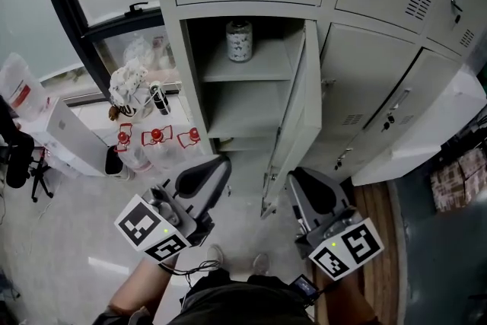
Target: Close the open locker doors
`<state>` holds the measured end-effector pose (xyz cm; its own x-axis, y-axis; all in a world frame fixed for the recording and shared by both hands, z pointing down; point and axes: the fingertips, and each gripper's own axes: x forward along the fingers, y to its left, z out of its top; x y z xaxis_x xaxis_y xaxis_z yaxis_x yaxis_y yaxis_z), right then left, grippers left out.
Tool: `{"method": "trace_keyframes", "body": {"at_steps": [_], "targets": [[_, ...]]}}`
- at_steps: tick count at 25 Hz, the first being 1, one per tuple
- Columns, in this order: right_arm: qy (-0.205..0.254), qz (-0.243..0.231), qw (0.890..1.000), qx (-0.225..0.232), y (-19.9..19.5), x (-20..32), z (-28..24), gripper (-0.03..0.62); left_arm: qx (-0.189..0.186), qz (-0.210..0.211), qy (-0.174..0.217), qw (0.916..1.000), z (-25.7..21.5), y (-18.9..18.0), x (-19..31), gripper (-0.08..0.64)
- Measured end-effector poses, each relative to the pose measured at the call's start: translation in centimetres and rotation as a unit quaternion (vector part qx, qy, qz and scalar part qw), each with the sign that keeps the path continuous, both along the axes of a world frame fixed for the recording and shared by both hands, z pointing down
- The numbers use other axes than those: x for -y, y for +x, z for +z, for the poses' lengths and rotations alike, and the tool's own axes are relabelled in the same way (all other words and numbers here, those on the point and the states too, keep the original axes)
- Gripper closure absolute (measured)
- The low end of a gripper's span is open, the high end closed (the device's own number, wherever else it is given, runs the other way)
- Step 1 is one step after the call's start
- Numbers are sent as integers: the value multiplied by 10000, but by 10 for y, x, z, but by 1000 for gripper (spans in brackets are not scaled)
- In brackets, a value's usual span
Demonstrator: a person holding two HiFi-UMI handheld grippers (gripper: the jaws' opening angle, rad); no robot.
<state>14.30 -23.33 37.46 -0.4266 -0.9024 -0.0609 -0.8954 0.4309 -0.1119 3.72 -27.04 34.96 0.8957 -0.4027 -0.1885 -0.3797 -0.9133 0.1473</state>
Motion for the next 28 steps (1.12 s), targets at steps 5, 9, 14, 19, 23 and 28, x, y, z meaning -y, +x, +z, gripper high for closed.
{"method": "trace_keyframes", "body": {"at_steps": [5,9,14,19,23,28], "targets": [[-32,57,10000,-20,-22,11,0,575,4,114,-5,9999,-2,-16,10,551],[-31,53,10000,-32,-38,22,0,575,10,181,20,9998,-3,-26,16,551],[-2,1,10000,-43,-56,36,-1,575,17,207,50,9998,-7,-37,24,551],[2,-33,10000,-35,-69,47,-2,575,38,233,49,9997,-6,-41,30,551],[-3,-74,10000,-52,-76,54,-2,575,58,219,41,9997,-5,-44,35,551],[-4,-155,9999,-39,-83,63,-2,575,58,170,49,9998,-6,-48,42,551]]}}
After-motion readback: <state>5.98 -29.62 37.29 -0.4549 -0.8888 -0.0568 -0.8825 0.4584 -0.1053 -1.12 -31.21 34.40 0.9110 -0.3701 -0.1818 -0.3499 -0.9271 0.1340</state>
